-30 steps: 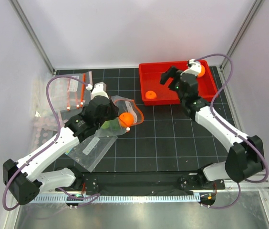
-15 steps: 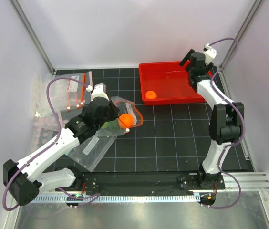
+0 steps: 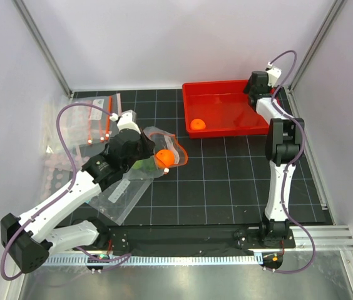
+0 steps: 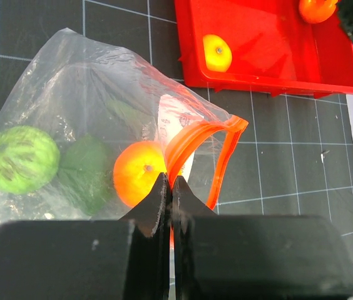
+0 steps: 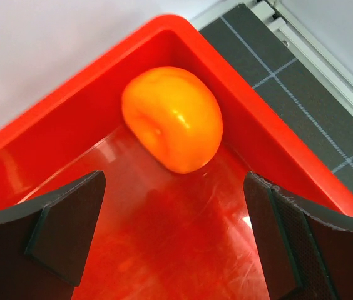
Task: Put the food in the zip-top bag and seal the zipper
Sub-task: Pick up the fake fruit from the bin.
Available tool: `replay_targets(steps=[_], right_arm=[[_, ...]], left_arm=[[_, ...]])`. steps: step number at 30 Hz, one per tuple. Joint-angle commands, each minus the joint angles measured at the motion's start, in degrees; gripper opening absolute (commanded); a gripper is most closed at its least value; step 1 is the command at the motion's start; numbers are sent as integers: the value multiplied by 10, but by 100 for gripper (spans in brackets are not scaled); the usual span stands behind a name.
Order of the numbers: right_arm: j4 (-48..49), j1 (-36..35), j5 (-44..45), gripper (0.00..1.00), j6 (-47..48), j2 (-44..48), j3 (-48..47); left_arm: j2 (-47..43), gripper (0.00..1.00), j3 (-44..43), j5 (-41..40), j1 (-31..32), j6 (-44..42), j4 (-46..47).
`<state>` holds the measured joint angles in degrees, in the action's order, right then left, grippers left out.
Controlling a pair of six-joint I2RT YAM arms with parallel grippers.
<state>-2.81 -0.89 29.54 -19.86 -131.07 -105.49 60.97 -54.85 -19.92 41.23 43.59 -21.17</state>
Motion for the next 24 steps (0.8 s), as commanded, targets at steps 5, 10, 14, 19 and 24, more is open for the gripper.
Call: replay_targets(steps=[5, 10, 14, 19, 24], right_arm=[[11, 40, 0, 100, 32, -69, -88], [44, 69, -54, 93, 12, -106, -117], [61, 70, -85, 66, 8, -107, -114], [121, 50, -93, 41, 16, -50, -26], [148, 10, -73, 36, 64, 32, 34]], left_arm=[[-6, 0, 3, -2, -2, 10, 42], [0, 0, 2, -4, -2, 9, 43], [-3, 0, 1, 1, -2, 9, 43], [-10, 1, 4, 1, -2, 10, 44], [-9, 0, 4, 8, -2, 11, 46]])
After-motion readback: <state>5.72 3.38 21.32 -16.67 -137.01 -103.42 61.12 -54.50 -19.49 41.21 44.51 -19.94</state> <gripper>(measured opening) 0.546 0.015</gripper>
